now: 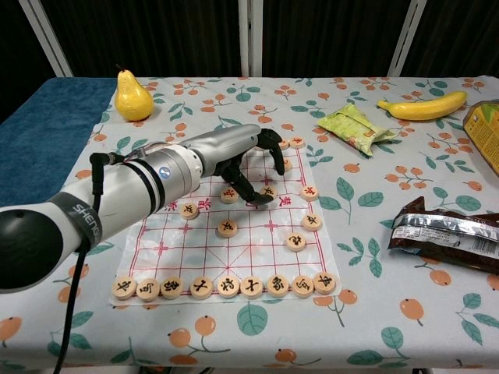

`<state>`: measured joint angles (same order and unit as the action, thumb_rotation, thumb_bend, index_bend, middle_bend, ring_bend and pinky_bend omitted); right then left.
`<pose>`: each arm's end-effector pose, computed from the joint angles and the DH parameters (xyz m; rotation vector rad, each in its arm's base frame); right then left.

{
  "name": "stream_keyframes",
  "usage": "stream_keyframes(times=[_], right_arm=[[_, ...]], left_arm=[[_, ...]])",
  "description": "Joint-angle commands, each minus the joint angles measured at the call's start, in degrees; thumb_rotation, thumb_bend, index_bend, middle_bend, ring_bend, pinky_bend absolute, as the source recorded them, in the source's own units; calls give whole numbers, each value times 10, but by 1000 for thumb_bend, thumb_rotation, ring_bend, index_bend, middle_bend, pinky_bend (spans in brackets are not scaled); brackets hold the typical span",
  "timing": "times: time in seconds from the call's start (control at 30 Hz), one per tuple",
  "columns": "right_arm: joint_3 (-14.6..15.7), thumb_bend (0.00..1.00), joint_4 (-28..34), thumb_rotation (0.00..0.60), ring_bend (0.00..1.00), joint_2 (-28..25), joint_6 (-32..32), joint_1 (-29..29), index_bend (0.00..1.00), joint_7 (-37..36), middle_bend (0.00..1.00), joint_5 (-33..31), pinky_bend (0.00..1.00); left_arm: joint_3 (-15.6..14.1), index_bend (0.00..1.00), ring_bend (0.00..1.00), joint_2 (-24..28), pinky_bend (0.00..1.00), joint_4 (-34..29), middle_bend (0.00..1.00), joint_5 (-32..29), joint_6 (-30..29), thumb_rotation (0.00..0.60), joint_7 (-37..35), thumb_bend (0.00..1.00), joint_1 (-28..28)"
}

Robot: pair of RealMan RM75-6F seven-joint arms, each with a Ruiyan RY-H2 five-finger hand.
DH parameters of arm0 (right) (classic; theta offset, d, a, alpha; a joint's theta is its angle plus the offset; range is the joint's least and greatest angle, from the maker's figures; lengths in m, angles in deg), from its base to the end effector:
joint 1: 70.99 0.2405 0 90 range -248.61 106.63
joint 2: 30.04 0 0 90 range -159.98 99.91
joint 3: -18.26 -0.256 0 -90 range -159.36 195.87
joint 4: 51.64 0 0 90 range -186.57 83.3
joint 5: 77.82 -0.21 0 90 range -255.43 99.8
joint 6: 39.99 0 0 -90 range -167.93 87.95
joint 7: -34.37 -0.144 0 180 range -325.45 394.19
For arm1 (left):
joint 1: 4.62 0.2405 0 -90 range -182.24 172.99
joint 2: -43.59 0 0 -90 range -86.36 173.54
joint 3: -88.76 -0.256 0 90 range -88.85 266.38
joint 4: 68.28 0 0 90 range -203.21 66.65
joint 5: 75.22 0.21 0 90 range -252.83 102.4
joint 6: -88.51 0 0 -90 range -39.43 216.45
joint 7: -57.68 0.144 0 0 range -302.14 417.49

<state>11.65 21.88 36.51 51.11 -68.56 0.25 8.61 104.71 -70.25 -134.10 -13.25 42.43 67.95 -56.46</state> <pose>-0.3603 -0.1808 0.2056 1.1638 -0.9987 1.2438 -0.0587 0.3341 -0.1403 -1.9595 -1.2654 -1.0859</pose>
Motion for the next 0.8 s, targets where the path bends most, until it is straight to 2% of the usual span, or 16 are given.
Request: stream_keyframes(times=[0.03,0.8], right_arm=[[0,0,-2,600,0,1,-2,0,0,-3,0,-1,0],[1,0,-13,600,0,6,-18,3,0,0,0,-5,0]], left_arm=[[-2,394,0,-4,0,6,48,3,1,600,-3,260,-2],[-5,544,0,-7,0,28,66,9,-1,600,-21,301,0]])
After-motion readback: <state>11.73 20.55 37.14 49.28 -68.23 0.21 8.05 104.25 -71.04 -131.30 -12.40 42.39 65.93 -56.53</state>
